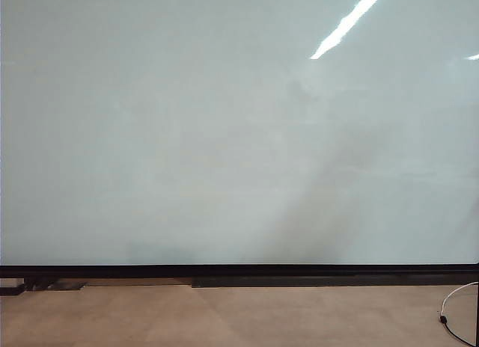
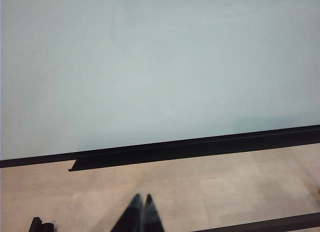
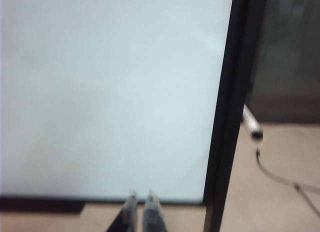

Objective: Pick up the pen on the shelf to the right of the whiteboard and draw a triangle.

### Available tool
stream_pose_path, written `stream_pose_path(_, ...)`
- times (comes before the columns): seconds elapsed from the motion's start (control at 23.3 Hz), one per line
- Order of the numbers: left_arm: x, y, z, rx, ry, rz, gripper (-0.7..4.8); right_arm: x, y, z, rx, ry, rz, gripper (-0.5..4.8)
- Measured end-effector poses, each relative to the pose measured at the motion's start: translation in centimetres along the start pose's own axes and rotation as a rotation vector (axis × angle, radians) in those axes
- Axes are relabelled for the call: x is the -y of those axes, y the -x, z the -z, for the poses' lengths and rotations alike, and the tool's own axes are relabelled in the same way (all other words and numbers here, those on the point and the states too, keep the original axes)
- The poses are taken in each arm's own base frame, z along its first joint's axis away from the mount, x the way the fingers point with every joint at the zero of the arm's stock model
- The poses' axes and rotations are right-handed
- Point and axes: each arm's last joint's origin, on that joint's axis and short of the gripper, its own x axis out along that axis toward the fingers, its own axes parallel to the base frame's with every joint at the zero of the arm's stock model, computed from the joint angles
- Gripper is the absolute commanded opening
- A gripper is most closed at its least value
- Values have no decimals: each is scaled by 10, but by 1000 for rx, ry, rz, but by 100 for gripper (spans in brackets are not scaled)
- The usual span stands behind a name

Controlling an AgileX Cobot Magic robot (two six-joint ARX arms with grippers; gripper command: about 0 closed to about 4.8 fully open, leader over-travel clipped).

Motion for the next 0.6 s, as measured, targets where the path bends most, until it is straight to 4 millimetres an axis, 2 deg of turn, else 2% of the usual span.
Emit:
stream_pose_path(0.13,0,0,0,0,0,0,-5,0,0,-9,92,11,1,163)
stream_pose_path(0.22,0,0,0,0,0,0,-5,1,1,-12,116,15,9,196)
stream_pose_path(0.52,0,0,0,0,0,0,-5,18,3,-6,57,-14,147,210)
stream_pose_path(0.6,0,0,0,0,0,0,-5,33,-1,-1,-5,-31,188,214)
